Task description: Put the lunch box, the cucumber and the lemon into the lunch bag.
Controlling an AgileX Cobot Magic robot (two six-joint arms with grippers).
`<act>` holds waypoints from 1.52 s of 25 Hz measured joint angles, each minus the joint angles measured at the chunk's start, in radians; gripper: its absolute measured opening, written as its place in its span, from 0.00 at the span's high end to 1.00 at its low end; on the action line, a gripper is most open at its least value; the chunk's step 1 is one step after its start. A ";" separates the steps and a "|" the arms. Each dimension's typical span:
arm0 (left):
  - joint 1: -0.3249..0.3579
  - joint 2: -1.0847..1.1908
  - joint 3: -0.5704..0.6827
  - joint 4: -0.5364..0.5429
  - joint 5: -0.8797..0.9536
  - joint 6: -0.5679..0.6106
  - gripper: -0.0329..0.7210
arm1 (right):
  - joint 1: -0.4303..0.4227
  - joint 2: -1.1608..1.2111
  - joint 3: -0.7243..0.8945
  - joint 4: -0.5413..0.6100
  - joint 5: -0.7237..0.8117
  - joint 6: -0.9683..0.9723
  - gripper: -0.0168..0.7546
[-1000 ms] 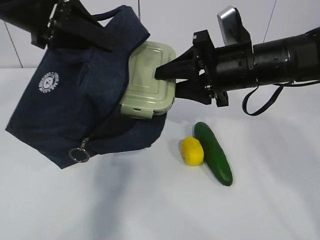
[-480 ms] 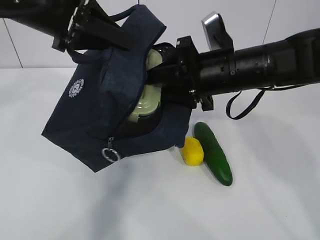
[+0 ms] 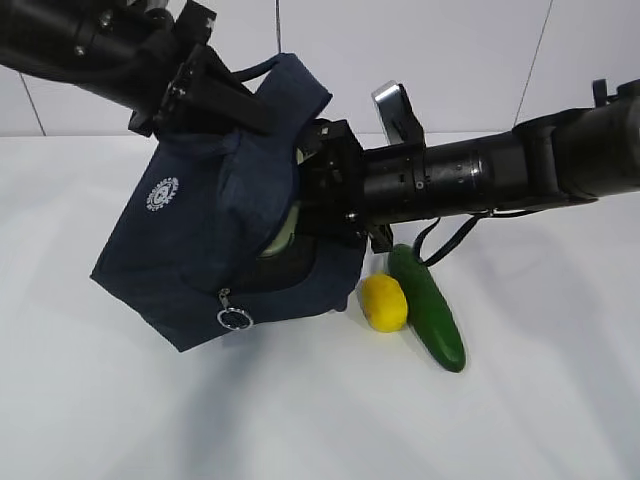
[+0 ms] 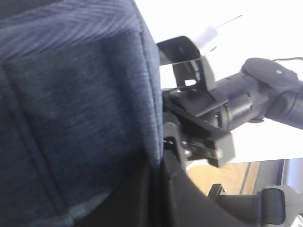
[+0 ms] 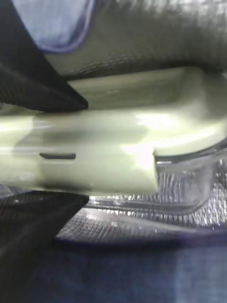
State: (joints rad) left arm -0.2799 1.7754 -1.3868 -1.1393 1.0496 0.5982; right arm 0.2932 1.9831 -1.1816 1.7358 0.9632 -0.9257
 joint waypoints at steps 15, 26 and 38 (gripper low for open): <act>0.017 0.036 0.000 -0.007 -0.080 0.004 0.96 | 0.021 0.142 -0.179 0.002 0.012 0.004 0.49; 0.038 0.058 0.000 0.021 -0.099 0.004 0.96 | 0.034 0.202 -0.186 0.017 0.037 0.005 0.49; 0.039 0.105 0.000 0.021 -0.103 0.004 0.96 | 0.036 0.236 -0.186 0.018 0.033 0.008 0.49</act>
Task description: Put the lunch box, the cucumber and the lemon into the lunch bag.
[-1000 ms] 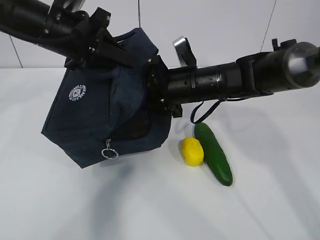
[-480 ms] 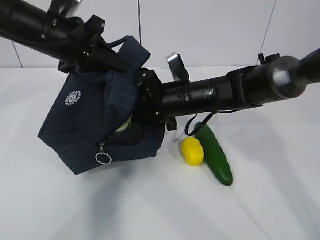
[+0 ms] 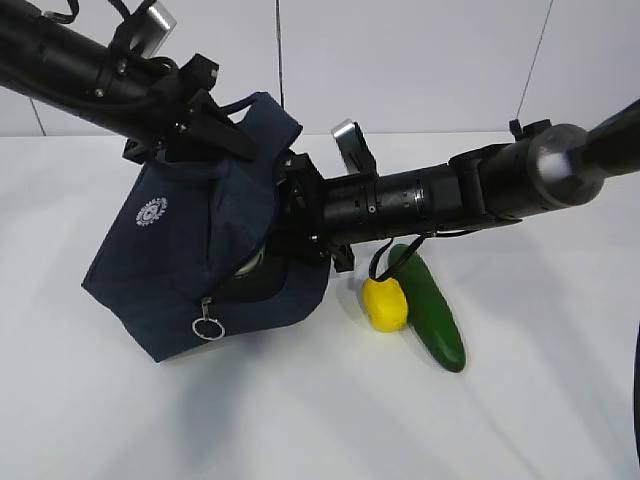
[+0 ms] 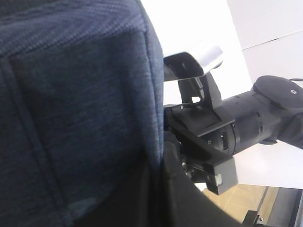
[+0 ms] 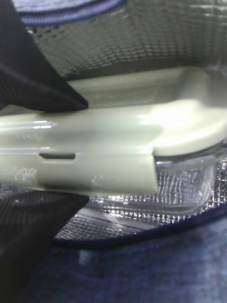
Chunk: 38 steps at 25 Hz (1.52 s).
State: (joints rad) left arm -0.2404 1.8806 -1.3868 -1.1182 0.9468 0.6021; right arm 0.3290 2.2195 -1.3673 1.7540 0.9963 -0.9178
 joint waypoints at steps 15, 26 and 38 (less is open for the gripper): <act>0.000 0.000 0.000 0.012 -0.002 0.000 0.96 | 0.000 0.000 -0.001 -0.002 0.000 0.000 0.47; 0.000 0.000 0.000 0.033 -0.002 0.000 0.96 | 0.000 0.000 -0.006 0.009 0.050 0.002 0.46; 0.069 0.000 -0.002 0.036 0.057 -0.008 0.96 | 0.000 0.000 -0.006 0.026 0.130 -0.098 0.46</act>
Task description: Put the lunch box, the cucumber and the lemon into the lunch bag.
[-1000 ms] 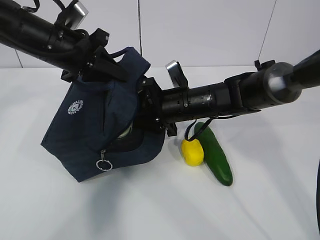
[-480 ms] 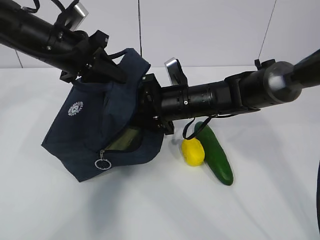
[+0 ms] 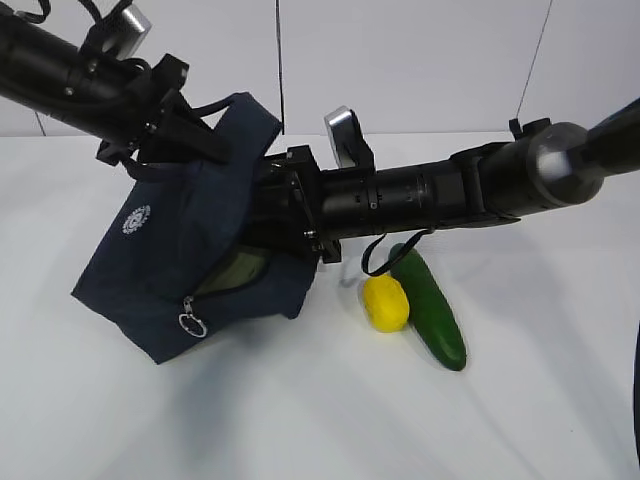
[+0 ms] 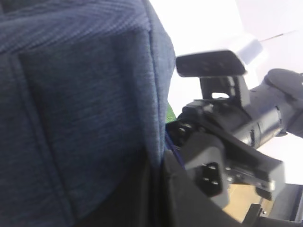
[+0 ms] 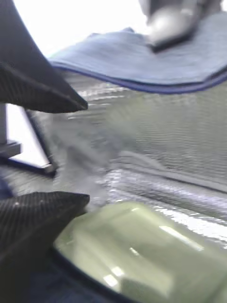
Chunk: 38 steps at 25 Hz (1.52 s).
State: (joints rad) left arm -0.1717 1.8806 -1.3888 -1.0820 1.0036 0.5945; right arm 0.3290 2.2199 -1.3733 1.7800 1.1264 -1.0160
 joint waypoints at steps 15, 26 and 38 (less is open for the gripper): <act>0.119 0.000 -0.003 0.093 0.112 -0.056 0.97 | 0.000 -0.075 -0.055 -0.251 -0.004 0.112 0.46; 0.177 0.000 -0.004 0.113 0.176 -0.074 0.97 | 0.000 -0.209 -0.172 -0.791 -0.003 0.484 0.46; 0.186 0.000 -0.005 0.201 0.182 -0.102 0.97 | 0.000 -0.320 -0.206 -1.461 0.090 0.906 0.46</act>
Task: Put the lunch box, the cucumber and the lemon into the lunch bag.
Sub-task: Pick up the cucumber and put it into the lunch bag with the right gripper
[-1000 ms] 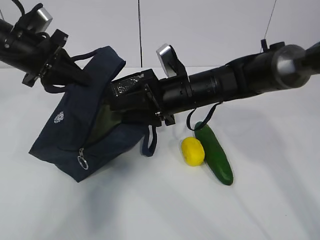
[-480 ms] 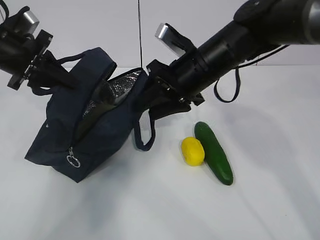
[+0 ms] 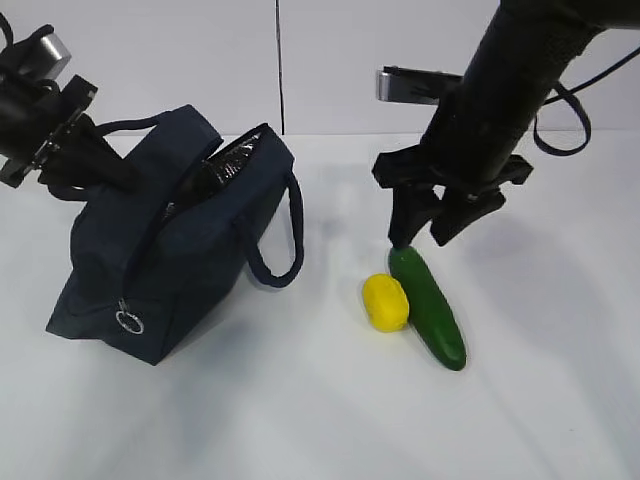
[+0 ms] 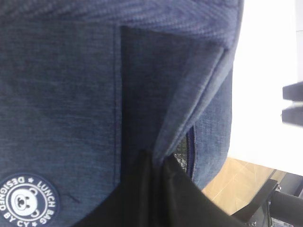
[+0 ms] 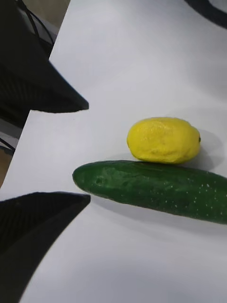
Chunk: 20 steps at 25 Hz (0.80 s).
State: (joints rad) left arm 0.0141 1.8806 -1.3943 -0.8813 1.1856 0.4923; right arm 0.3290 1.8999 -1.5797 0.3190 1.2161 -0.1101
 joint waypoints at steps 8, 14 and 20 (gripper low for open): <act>0.000 0.000 -0.030 0.060 0.004 -0.033 0.97 | 0.000 0.017 0.000 -0.154 0.005 0.110 0.46; 0.000 0.000 -0.080 0.100 0.010 -0.090 0.97 | 0.000 0.077 0.000 -0.174 -0.011 0.110 0.46; 0.000 0.000 -0.080 0.105 0.013 -0.100 0.97 | 0.000 0.145 -0.002 -0.200 -0.107 0.110 0.46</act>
State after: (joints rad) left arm 0.0141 1.8806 -1.4742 -0.7768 1.1986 0.3925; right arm 0.3290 2.0444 -1.5820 0.1191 1.1086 0.0000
